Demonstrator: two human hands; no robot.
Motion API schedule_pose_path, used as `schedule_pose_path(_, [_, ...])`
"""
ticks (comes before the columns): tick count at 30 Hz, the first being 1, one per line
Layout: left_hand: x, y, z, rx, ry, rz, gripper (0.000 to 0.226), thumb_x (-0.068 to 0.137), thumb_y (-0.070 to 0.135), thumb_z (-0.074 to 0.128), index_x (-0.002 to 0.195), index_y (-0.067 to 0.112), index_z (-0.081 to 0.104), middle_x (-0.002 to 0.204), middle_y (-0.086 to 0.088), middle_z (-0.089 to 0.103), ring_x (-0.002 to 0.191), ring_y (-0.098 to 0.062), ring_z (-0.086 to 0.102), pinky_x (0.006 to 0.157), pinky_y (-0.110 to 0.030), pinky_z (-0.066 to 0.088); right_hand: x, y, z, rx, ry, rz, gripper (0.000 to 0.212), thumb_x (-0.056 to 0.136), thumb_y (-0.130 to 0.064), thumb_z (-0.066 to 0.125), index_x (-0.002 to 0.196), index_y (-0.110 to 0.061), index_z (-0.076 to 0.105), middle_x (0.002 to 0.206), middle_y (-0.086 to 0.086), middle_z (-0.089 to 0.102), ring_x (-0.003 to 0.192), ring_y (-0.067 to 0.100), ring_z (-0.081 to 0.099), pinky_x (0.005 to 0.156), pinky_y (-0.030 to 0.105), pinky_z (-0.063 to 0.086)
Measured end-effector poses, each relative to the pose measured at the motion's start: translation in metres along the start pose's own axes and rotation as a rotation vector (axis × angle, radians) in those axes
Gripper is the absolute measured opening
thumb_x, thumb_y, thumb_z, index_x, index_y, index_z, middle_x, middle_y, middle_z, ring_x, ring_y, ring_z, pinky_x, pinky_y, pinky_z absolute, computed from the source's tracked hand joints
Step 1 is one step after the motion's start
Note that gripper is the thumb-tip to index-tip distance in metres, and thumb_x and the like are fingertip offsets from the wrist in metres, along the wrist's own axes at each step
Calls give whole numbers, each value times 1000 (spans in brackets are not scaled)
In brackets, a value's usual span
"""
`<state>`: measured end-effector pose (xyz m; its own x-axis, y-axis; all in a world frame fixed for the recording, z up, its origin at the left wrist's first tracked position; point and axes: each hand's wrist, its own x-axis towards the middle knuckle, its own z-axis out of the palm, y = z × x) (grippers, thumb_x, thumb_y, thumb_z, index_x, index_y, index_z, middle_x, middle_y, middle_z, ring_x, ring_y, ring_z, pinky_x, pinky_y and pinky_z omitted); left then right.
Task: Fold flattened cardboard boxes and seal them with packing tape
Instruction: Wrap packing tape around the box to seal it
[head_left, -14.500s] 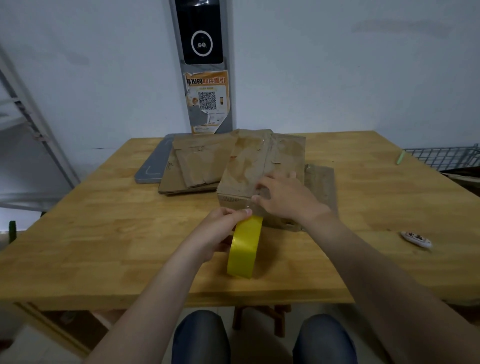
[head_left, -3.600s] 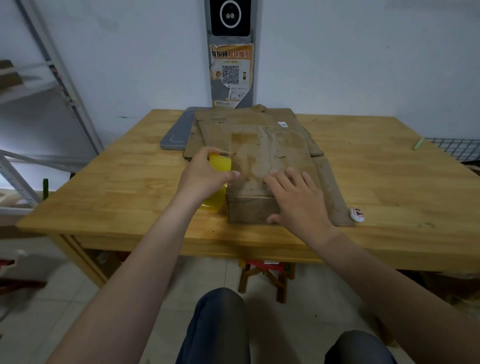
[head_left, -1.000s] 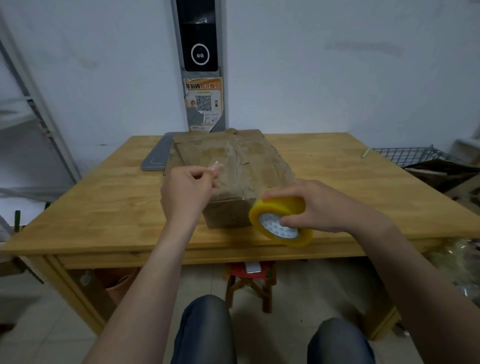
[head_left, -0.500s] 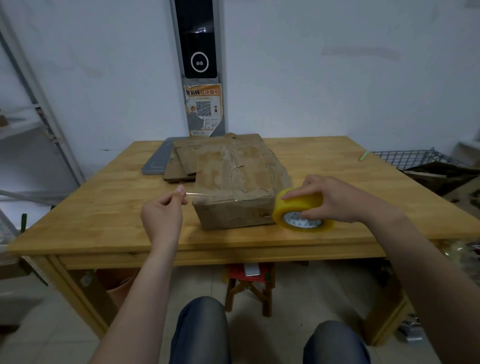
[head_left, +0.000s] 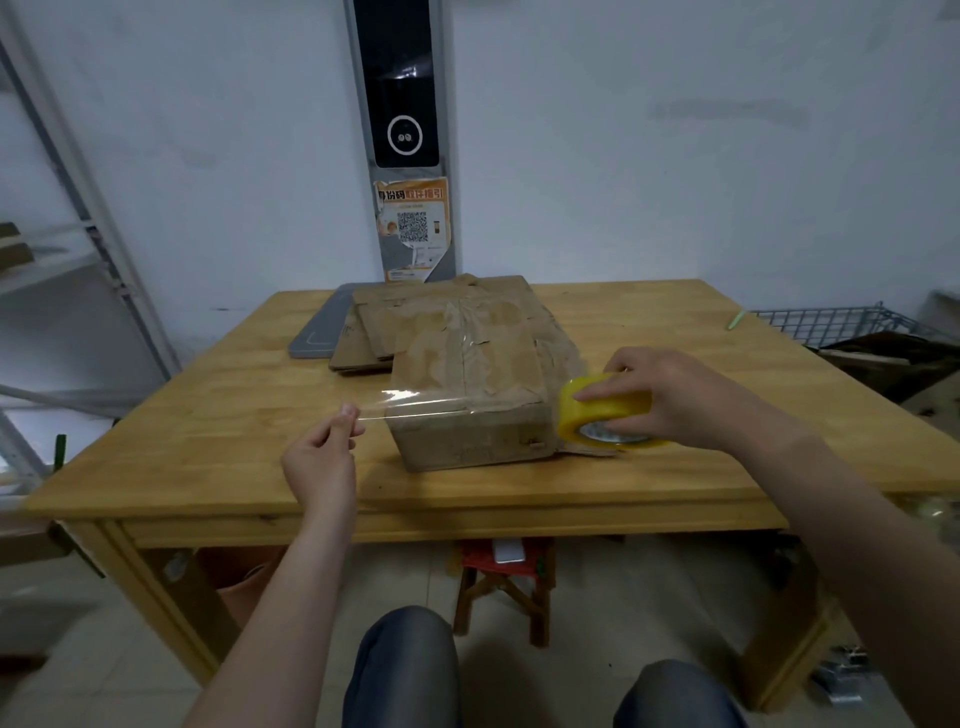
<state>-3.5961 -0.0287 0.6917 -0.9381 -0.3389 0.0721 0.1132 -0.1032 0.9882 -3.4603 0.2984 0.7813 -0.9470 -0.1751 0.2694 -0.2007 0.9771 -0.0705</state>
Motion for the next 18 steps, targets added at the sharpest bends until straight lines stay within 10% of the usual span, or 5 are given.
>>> schedule_pose_path(10, [5, -32, 13, -33, 15, -41, 19, 95, 27, 70, 76, 27, 74, 81, 22, 74, 82, 18, 62, 93, -38, 56, 18, 4, 19, -55, 27, -9, 41, 83, -28, 84, 119, -43, 72, 111, 1, 57, 102, 22, 48, 80, 38, 46])
schedule_pose_path(18, [19, -43, 21, -27, 41, -49, 18, 95, 31, 70, 78, 28, 74, 74, 16, 70, 63, 14, 58, 74, -28, 52, 33, 4, 29, -143, -108, -3, 50, 95, -40, 67, 141, -53, 50, 117, -7, 44, 101, 11, 33, 83, 28, 35])
